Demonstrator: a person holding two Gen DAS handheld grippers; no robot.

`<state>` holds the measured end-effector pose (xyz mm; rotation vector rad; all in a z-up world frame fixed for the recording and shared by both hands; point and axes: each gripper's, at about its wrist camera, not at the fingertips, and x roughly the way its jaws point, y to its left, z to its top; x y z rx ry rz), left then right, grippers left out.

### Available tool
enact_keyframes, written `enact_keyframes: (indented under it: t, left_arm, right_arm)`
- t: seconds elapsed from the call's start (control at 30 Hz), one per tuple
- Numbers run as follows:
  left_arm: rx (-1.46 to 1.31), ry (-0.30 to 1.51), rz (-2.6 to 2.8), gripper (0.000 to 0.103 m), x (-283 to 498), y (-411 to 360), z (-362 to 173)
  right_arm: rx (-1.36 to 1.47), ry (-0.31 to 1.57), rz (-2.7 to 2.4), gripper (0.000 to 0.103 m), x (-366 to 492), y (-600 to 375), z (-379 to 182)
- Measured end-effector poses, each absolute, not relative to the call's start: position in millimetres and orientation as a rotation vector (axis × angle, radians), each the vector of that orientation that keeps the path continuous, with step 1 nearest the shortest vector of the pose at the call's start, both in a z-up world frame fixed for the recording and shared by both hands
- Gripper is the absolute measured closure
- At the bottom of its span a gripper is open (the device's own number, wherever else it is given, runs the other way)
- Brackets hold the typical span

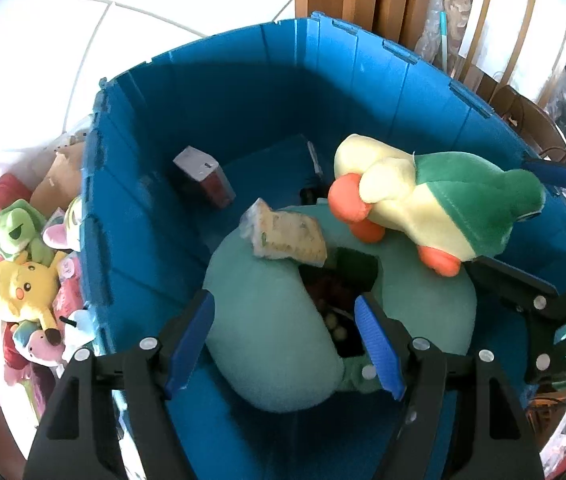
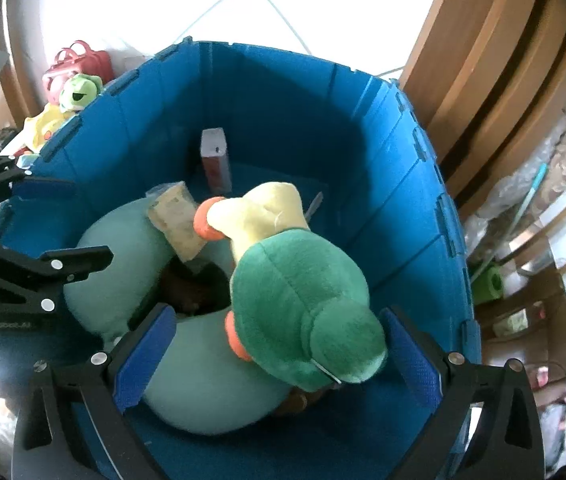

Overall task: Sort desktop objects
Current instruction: 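Withdraw both tools from the crate back toward the table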

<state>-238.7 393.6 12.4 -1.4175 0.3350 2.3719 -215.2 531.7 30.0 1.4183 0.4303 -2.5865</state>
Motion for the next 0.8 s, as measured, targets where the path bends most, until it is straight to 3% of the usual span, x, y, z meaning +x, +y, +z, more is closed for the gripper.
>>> enact_keyframes:
  t: [0.43, 0.5, 0.53, 0.8]
  left_arm:
    - [-1.32, 0.261, 2.497, 0.03, -196, 331, 40]
    - [-1.319, 0.247, 2.525, 0.016, -189, 313, 43]
    - [-1.311, 0.24, 2.544, 0.014, -185, 303, 44]
    - [-1.289, 0.158, 2.656, 0.013, -150, 194, 46]
  right_arm:
    - [1.303, 0.408, -2.594, 0.0, -186, 487, 47]
    - [1.278, 0.398, -2.581, 0.0, -181, 474, 49]
    - [1.265, 0.407, -2.575, 0.0, -179, 465, 50]
    - [1.178, 0.419, -2.528, 0.0, -161, 374, 60]
